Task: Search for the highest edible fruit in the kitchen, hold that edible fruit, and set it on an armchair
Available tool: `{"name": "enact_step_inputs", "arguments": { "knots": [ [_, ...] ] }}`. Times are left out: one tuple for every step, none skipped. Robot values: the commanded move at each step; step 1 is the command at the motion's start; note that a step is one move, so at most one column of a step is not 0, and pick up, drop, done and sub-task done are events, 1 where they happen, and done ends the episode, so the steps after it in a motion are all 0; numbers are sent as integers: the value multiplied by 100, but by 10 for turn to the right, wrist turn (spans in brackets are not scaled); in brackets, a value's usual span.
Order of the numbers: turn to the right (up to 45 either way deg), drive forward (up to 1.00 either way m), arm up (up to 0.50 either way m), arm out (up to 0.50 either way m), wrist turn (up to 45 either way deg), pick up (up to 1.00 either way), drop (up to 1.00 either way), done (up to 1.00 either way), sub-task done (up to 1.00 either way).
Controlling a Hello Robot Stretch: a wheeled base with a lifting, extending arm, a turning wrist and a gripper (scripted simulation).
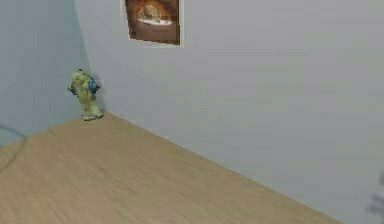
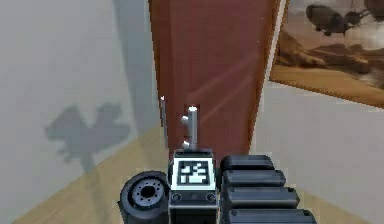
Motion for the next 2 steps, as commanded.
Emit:
{"name": "enact_step_inputs", "arguments": {
  "knots": [
    [0, 10, 0, 0, 0, 0, 0, 0, 0],
    [300, 0, 0, 0, 0, 0, 0, 0, 0]
  ]
}}
